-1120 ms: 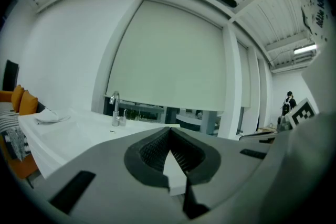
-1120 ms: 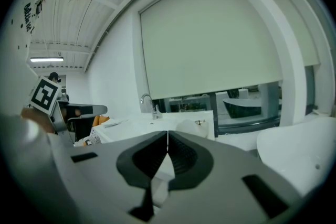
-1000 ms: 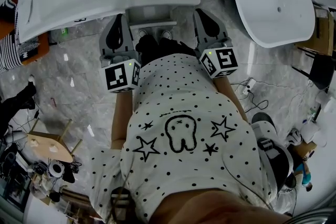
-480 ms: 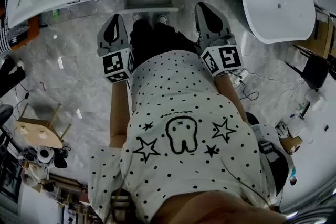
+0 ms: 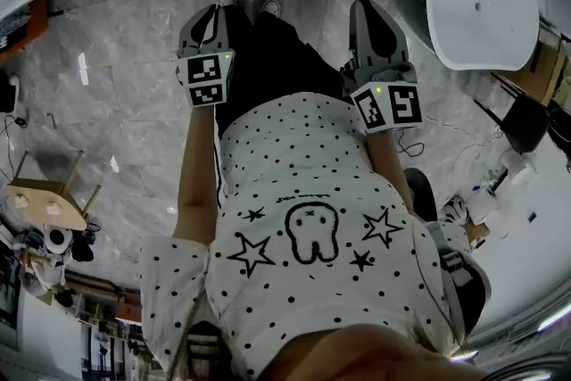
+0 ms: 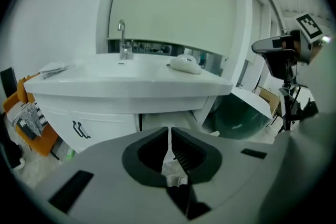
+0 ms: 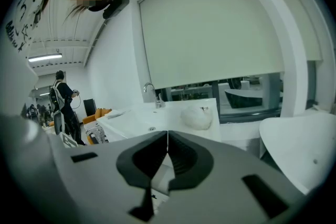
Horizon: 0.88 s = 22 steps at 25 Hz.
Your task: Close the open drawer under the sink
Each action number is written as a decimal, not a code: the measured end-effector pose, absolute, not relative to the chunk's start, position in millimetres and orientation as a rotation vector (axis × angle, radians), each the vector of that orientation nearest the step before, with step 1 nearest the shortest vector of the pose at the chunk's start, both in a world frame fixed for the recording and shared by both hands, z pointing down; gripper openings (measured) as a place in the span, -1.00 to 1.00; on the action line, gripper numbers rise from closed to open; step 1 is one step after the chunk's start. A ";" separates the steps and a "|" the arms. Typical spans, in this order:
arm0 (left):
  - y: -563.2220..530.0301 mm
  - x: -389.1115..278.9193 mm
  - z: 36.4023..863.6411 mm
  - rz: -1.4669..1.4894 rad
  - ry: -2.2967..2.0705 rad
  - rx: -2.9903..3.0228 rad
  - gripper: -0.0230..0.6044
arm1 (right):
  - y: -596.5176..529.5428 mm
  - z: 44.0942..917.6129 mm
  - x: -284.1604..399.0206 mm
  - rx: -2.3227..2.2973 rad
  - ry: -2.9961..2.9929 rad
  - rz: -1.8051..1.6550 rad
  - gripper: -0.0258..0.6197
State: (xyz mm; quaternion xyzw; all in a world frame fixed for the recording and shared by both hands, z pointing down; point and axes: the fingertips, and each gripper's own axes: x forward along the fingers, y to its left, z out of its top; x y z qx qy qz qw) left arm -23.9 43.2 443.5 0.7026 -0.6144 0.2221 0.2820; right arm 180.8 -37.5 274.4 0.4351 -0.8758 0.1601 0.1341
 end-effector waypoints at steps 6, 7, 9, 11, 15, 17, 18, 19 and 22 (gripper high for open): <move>47.5 -0.1 489.0 0.601 -1.527 1.828 -0.77 | -34.0 283.6 183.9 1.263 -2.519 0.506 -0.87; 46.4 3.2 494.5 0.613 -1.523 1.827 -0.77 | -31.9 285.7 183.1 1.253 -2.514 0.514 -0.87; 45.6 12.9 506.0 0.642 -1.514 1.828 -0.77 | -26.4 287.7 185.2 1.251 -2.498 0.535 -0.87; 46.9 21.0 522.6 0.669 -1.505 1.821 -0.77 | -21.9 290.9 185.9 1.272 -2.485 0.557 -0.87; 56.8 20.7 574.5 0.680 -1.434 1.818 -0.77 | -4.9 316.8 160.2 1.293 -2.440 0.578 -0.87; 59.2 19.5 597.9 0.674 -1.412 1.826 -0.73 | 3.4 330.8 145.6 1.293 -2.418 0.571 -0.87; 58.4 20.1 607.6 0.671 -1.410 1.826 -0.72 | 5.6 336.6 141.3 1.294 -2.407 0.567 -0.87; 56.1 21.6 616.7 0.669 -1.407 1.822 -0.70 | 6.7 341.6 139.0 1.296 -2.397 0.562 -0.87; 48.3 32.4 644.4 0.676 -1.369 1.795 -0.61 | 7.5 354.2 138.1 1.291 -2.368 0.547 -0.87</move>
